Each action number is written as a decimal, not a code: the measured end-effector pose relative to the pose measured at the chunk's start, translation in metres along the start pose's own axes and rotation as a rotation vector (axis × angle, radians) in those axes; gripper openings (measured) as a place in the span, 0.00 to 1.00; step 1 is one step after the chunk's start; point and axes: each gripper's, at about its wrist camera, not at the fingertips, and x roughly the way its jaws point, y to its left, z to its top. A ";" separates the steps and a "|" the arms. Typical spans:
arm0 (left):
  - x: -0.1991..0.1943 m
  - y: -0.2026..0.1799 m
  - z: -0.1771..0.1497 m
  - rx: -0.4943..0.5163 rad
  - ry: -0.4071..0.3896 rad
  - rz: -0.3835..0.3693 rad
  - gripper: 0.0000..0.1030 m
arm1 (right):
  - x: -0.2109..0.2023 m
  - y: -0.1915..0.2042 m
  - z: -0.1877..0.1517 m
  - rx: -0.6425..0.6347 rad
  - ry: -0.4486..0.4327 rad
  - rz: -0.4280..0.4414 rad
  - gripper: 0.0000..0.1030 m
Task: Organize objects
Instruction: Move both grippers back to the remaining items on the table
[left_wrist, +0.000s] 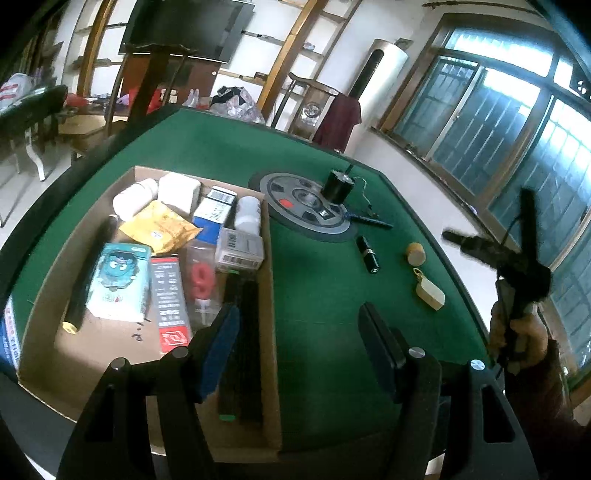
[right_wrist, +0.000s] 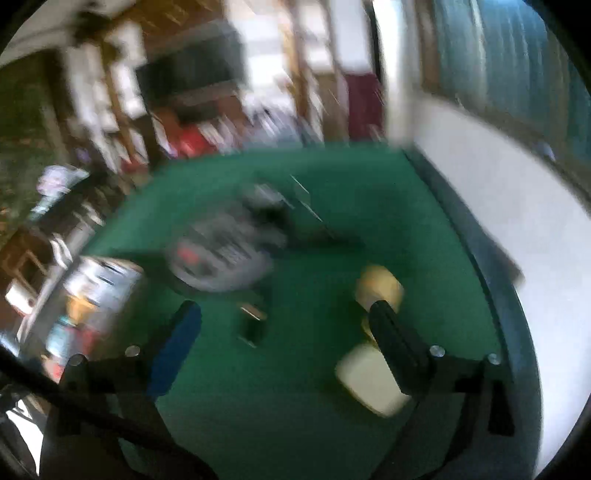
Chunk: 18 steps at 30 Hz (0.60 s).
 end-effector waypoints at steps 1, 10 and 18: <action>0.001 -0.004 -0.001 0.003 0.003 -0.001 0.59 | 0.008 -0.020 -0.001 0.045 0.045 -0.004 0.90; 0.023 -0.037 -0.004 0.039 0.060 -0.014 0.59 | 0.028 -0.083 -0.025 0.127 0.178 -0.006 0.90; 0.039 -0.060 -0.002 0.060 0.108 0.000 0.59 | 0.053 -0.070 -0.045 0.007 0.202 0.020 0.90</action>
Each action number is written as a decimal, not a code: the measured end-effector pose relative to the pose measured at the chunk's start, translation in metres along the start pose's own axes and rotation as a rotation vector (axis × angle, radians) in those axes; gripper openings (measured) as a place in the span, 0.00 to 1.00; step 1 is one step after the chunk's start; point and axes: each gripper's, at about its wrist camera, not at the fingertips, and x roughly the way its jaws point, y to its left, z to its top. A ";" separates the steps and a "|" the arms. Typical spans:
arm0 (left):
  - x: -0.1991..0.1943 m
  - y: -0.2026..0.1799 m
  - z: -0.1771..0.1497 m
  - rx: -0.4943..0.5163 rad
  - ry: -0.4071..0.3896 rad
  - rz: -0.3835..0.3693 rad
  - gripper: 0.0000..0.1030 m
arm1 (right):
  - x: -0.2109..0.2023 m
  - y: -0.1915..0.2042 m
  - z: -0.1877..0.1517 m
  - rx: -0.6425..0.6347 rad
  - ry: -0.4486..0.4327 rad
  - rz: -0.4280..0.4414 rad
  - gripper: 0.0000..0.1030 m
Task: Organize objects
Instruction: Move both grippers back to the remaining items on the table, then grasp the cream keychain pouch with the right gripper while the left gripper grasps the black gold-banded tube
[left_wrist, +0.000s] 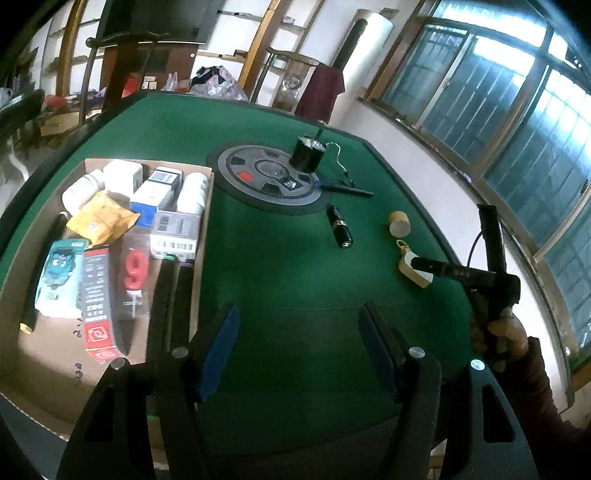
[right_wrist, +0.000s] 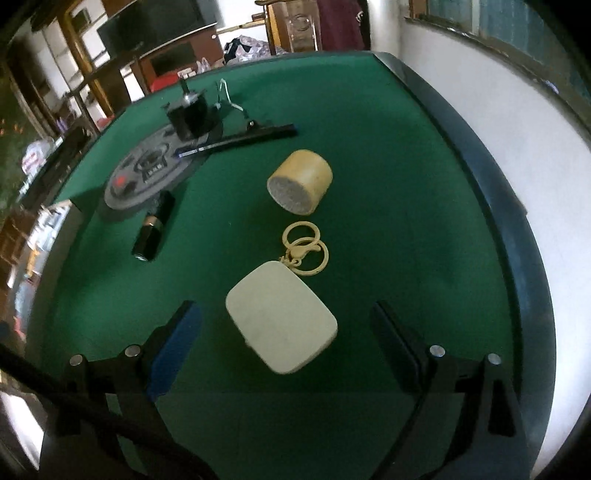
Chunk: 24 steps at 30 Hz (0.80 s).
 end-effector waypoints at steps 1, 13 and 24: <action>0.003 -0.004 0.003 0.010 0.003 0.010 0.59 | 0.005 0.002 0.000 -0.013 0.001 -0.006 0.90; 0.089 -0.055 0.051 0.085 0.057 0.084 0.59 | 0.015 0.005 -0.003 -0.023 -0.113 -0.107 0.44; 0.209 -0.083 0.085 0.169 0.144 0.219 0.59 | 0.009 -0.018 0.000 0.096 -0.129 0.060 0.47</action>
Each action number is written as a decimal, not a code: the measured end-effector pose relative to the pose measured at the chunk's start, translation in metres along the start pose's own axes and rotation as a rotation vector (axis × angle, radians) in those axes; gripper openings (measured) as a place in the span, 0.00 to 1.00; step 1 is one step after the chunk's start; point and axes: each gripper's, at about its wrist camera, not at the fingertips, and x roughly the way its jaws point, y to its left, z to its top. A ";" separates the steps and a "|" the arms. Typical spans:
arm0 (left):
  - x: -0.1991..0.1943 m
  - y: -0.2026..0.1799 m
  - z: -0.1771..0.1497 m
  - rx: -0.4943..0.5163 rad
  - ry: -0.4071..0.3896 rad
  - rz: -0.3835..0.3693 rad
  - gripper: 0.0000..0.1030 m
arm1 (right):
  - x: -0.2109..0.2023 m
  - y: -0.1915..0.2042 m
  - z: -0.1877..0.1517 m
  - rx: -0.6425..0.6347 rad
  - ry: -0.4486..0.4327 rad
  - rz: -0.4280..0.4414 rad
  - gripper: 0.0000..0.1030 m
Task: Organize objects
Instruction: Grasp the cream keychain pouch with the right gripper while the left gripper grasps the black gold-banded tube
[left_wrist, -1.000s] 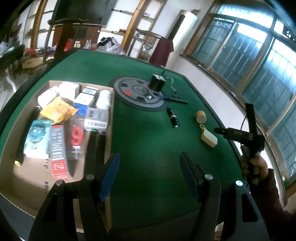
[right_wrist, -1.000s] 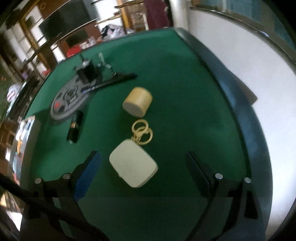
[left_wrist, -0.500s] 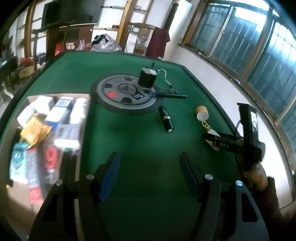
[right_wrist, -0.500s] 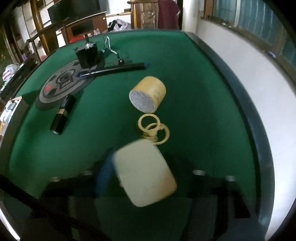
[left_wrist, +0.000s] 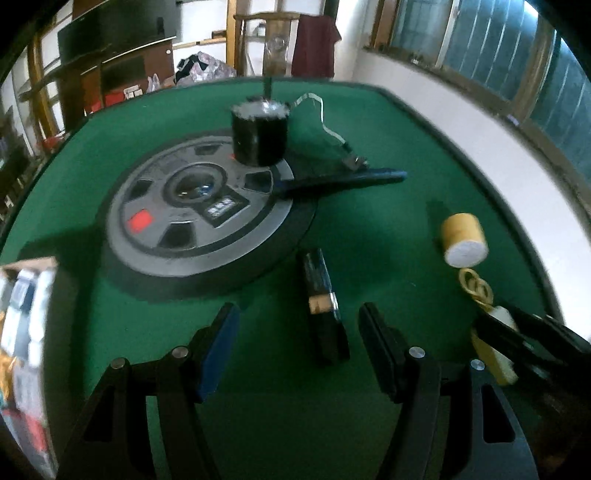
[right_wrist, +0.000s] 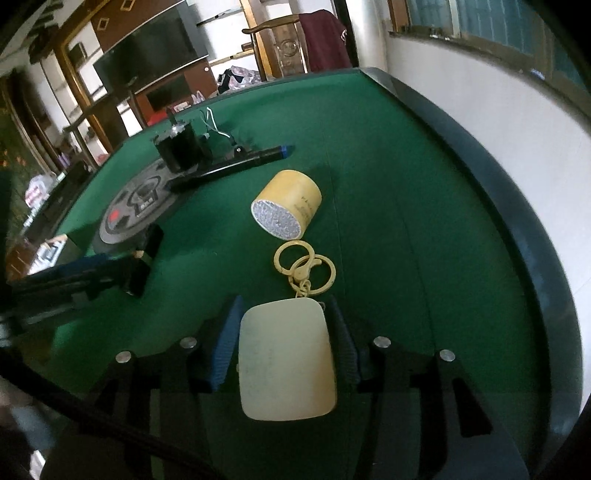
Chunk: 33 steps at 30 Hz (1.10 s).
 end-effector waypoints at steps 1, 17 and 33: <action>0.007 -0.002 0.002 0.010 0.006 0.018 0.59 | 0.000 -0.002 0.000 0.013 0.001 0.016 0.47; -0.011 -0.005 -0.017 0.085 -0.042 -0.040 0.13 | 0.000 -0.021 0.005 0.153 -0.004 0.141 0.62; -0.119 0.068 -0.061 -0.075 -0.190 -0.120 0.14 | 0.007 0.030 -0.013 -0.167 0.047 -0.216 0.60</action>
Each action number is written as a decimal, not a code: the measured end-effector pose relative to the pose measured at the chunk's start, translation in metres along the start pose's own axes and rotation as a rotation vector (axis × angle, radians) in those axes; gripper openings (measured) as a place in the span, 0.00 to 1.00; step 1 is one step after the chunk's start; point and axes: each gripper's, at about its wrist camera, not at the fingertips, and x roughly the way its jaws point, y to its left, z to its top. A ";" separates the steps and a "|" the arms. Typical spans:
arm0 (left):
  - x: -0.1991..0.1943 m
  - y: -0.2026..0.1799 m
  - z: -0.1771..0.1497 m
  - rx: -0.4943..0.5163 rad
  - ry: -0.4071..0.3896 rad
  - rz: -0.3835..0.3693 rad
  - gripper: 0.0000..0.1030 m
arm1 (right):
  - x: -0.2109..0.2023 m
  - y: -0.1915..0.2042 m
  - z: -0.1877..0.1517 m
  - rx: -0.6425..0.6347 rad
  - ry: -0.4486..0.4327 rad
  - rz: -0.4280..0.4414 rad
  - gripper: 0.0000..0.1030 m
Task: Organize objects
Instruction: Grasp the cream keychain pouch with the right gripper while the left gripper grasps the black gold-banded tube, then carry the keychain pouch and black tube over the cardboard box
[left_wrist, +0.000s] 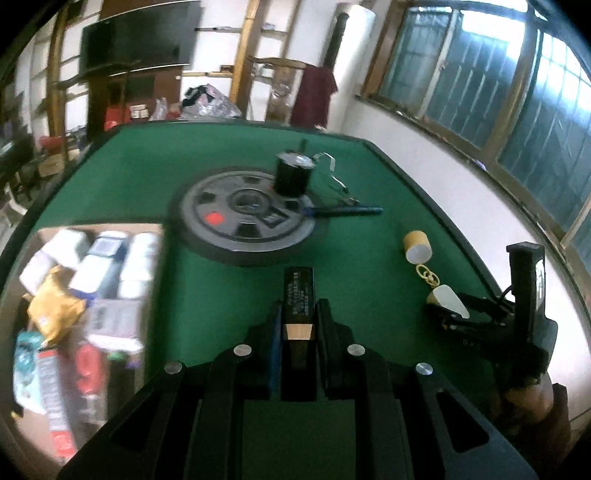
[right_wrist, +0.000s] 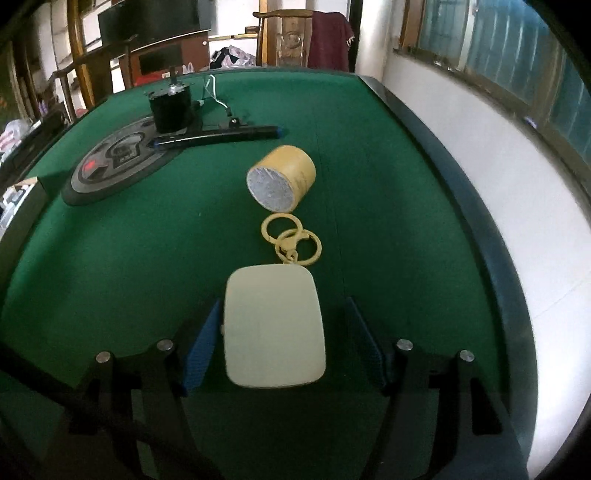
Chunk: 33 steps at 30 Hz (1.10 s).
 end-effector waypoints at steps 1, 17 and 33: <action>-0.005 0.008 -0.003 -0.014 -0.007 0.005 0.14 | -0.001 -0.002 0.001 0.016 0.002 0.008 0.44; -0.092 0.148 -0.055 -0.243 -0.116 0.211 0.14 | -0.061 0.032 0.010 0.090 -0.026 0.324 0.44; -0.074 0.211 -0.102 -0.330 0.010 0.289 0.14 | -0.124 0.219 0.041 -0.194 -0.035 0.671 0.44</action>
